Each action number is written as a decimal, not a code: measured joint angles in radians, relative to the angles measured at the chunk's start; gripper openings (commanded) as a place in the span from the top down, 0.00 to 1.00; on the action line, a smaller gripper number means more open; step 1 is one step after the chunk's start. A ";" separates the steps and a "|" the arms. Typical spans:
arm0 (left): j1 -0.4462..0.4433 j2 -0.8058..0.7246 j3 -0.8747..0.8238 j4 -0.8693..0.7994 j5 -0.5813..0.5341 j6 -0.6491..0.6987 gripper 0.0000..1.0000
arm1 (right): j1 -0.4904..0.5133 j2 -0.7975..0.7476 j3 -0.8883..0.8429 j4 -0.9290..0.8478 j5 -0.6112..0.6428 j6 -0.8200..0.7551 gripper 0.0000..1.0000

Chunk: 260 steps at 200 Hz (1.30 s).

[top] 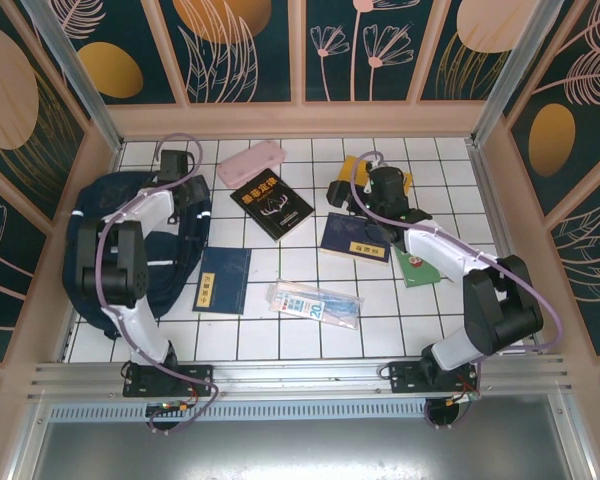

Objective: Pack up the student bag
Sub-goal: Rotate the student bag at the top-center of the table.

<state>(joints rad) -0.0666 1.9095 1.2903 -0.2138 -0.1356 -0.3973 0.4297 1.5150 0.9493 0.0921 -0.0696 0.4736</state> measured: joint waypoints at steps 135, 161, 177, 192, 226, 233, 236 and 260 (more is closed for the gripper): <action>-0.208 0.201 0.218 -0.116 -0.103 0.065 1.00 | 0.002 0.051 0.013 -0.015 -0.011 -0.005 0.01; -0.272 0.206 0.232 -0.126 -0.064 0.064 1.00 | 0.002 0.064 0.019 -0.015 -0.011 -0.012 0.01; -0.312 0.206 0.235 -0.130 -0.040 0.064 1.00 | 0.002 0.074 0.024 -0.015 -0.012 -0.019 0.01; -0.356 0.206 0.242 -0.134 -0.021 0.063 1.00 | 0.002 0.084 0.029 -0.014 -0.019 -0.022 0.01; -0.420 0.202 0.244 -0.133 0.005 0.039 0.85 | 0.002 0.107 0.040 -0.015 -0.056 -0.022 0.01; -0.424 0.198 0.243 -0.134 0.006 0.028 0.82 | 0.002 0.114 0.046 -0.015 -0.065 -0.022 0.04; -0.425 0.193 0.243 -0.135 0.006 0.026 0.80 | 0.003 0.117 0.050 -0.015 -0.071 -0.022 0.05; -0.423 0.131 0.216 -0.143 -0.005 -0.008 0.73 | 0.010 0.145 0.082 -0.014 -0.112 -0.018 0.15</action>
<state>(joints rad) -0.4900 2.0407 1.5059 -0.3569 -0.1402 -0.4053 0.4397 1.6604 1.0309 0.0776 -0.1818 0.4557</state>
